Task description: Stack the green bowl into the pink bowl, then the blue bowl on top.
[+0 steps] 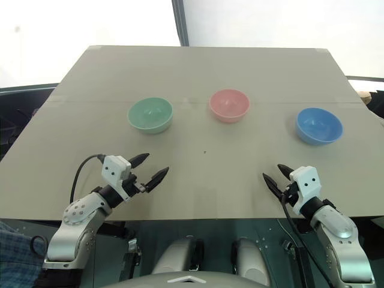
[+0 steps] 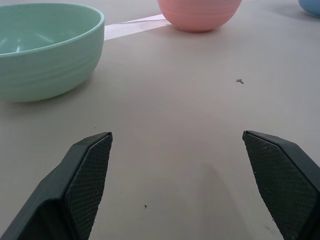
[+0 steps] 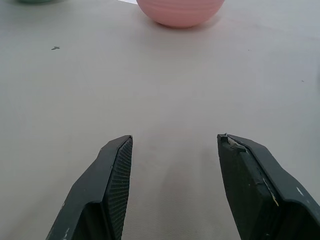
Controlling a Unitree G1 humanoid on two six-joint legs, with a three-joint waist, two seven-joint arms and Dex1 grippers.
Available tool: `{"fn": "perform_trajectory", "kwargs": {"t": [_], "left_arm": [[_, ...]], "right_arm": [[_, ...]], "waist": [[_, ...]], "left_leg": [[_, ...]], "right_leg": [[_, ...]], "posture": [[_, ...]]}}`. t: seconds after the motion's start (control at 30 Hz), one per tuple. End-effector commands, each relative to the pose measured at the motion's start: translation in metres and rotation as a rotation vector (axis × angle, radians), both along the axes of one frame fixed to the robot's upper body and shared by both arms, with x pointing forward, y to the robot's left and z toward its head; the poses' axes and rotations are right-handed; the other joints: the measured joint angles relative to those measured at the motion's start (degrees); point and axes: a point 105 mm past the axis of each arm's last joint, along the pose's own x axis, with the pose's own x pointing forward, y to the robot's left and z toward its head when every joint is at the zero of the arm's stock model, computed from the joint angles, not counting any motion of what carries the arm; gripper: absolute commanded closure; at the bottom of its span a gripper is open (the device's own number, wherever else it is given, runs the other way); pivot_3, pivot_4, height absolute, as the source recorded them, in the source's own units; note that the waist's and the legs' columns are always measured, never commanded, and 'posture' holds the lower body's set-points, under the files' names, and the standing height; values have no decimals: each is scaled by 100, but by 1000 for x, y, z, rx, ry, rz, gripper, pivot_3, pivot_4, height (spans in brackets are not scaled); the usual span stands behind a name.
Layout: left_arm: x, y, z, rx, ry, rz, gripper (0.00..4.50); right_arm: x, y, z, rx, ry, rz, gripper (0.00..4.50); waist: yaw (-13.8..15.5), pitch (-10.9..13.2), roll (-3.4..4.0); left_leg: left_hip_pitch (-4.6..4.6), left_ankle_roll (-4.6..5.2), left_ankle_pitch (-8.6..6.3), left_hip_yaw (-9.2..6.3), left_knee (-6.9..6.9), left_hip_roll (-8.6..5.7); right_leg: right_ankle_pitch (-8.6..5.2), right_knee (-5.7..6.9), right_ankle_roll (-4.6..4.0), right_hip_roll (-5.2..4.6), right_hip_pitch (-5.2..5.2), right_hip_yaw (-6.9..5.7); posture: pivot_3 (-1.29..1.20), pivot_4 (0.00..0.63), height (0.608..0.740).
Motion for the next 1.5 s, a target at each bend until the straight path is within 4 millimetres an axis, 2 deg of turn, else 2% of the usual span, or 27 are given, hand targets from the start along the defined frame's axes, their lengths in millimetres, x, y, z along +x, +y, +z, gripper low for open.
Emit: {"fn": "perform_trajectory", "kwargs": {"t": [0.03,0.13,0.7,0.87,1.03,1.13,1.3,1.37,1.5], "left_arm": [[0,-5,20,-33,-78,-19,70],[0,-4,26,-57,-93,-25,70],[-3,-3,30,-63,-99,-31,70],[-2,-5,30,-69,-102,-32,70],[-5,-14,51,-189,-163,-85,70],[-9,-16,56,-226,-162,-125,70],[-15,-15,58,-278,-133,-185,70],[-16,-16,61,-288,-134,-212,70],[-14,-16,66,-287,-148,-211,70]], "right_arm": [[3,2,15,11,-74,-1,1683],[6,5,15,22,-80,-7,1683],[7,5,15,28,-87,-5,1683],[10,-1,16,15,-95,-17,1683],[18,0,15,-25,-98,7,1683],[31,-1,16,-46,-94,4,1683],[70,23,23,-241,-99,112,1683],[90,42,30,-282,-89,161,1683],[113,96,56,-275,-84,354,1683]], "waist": [[0,0,0],[0,0,0],[0,0,0],[0,0,0],[-1,0,-1],[-8,0,0],[-61,-1,3],[-60,-1,3],[-88,1,4]], "left_leg": [[0,0,0,0,0,0],[0,0,0,0,0,0],[0,0,0,0,0,0],[0,0,0,0,0,0],[0,1,0,1,1,-1],[0,0,0,1,2,-1],[4,-1,1,6,4,-1],[5,-1,2,5,5,0],[5,-3,4,4,5,-1]], "right_leg": [[0,0,0,0,0,0],[0,0,0,0,0,0],[4,-2,7,1,0,-1],[4,-2,7,1,0,-1],[4,-2,7,1,0,-1],[4,-2,7,1,1,-1],[4,7,6,3,3,1],[3,10,5,6,2,0],[4,12,6,10,1,-1]], "posture": [[0,150,740],[0,150,740],[0,150,740],[0,150,740],[0,150,740],[0,150,740],[0,150,740],[0,150,740],[0,150,740]]}}
